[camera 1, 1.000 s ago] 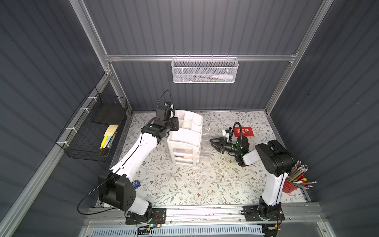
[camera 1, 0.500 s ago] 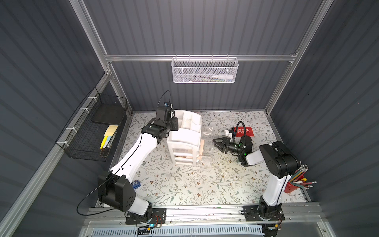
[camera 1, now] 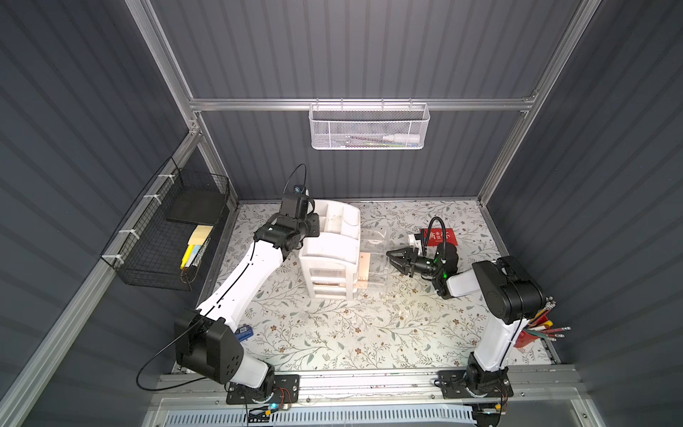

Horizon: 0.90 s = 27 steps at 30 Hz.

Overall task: Take the postcards out of the drawer
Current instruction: Open the drawer in the storage box.

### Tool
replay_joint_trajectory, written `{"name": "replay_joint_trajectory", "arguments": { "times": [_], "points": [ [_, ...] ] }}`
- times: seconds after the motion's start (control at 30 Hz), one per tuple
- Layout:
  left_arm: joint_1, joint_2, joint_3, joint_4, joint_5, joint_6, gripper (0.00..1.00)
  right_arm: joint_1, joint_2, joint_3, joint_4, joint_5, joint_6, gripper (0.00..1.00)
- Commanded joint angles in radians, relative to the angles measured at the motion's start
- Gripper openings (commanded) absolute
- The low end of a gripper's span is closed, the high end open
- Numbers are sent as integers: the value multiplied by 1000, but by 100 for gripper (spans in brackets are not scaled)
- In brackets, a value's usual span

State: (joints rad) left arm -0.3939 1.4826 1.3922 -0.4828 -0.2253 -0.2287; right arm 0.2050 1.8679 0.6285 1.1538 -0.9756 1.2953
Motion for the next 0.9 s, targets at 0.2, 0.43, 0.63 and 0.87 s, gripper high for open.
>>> {"name": "replay_joint_trajectory", "arguments": {
  "times": [0.2, 0.43, 0.63, 0.87],
  "points": [
    [7, 18, -39, -168, -89, 54, 0, -16, -35, 8, -25, -22, -37, 37],
    [7, 10, -33, -175, -99, 60, 0, -26, -35, 25, -88, -28, -60, 37],
    [8, 7, -31, -177, -88, 67, 0, -27, -26, 42, -101, -37, -65, 37],
    [7, 12, -30, -177, -77, 64, 0, -27, -34, 68, -221, -30, -122, 37]
  ]
}}
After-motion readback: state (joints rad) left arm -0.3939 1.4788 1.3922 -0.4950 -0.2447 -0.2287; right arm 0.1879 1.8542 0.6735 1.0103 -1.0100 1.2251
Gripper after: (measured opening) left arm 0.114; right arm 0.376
